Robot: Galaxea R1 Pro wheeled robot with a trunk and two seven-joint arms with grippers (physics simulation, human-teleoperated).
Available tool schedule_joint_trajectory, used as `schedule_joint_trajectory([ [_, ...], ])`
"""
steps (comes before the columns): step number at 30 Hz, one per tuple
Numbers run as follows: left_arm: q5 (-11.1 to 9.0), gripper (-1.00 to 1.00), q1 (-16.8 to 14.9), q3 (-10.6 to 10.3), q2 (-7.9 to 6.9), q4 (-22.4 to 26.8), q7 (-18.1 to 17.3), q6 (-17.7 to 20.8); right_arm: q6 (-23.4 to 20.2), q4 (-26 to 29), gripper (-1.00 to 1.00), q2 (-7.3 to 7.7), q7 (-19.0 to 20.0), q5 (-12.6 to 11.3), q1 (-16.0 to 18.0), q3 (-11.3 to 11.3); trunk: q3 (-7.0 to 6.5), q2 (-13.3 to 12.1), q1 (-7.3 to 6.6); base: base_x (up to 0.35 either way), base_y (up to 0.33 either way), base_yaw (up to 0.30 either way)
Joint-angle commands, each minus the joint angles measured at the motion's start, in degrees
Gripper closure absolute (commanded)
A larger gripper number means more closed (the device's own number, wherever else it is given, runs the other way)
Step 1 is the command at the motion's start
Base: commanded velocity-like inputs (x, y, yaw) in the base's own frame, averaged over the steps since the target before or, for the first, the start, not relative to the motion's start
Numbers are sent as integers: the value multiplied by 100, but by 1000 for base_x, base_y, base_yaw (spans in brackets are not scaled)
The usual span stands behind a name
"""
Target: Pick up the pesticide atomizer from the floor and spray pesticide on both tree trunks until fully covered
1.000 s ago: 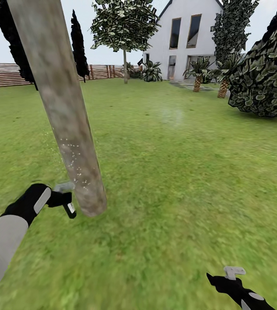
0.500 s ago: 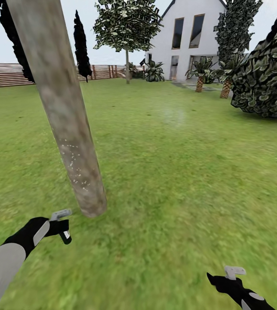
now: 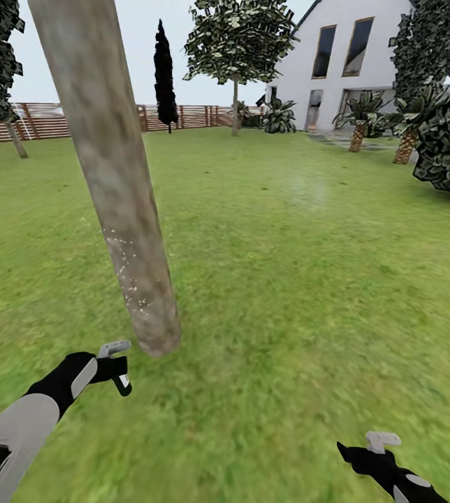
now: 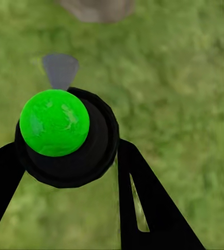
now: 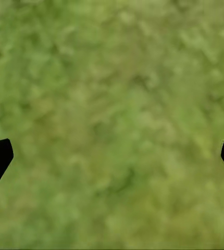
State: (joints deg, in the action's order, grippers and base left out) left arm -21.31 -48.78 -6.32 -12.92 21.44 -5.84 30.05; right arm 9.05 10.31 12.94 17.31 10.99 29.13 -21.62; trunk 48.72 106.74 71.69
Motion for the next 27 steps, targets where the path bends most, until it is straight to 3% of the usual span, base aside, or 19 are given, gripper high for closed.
schedule_joint_trajectory([
  [1, -1, 100, 0, -1, 0, 0, -1, 0, 0, 3, -100, -1, 0, 0, 1, 0, 0, 0, 0, 78, -260, 10],
  [16, -4, 100, 0, -1, 8, 0, -15, 1, 0, 6, -100, -2, 0, 1, -1, 2, 0, 0, 0, 45, -275, 8],
  [27, -4, 100, 1, -4, 44, 0, 4, 9, 0, 6, -100, -2, 0, 0, -2, 5, 0, 0, 0, 143, -271, 252],
])
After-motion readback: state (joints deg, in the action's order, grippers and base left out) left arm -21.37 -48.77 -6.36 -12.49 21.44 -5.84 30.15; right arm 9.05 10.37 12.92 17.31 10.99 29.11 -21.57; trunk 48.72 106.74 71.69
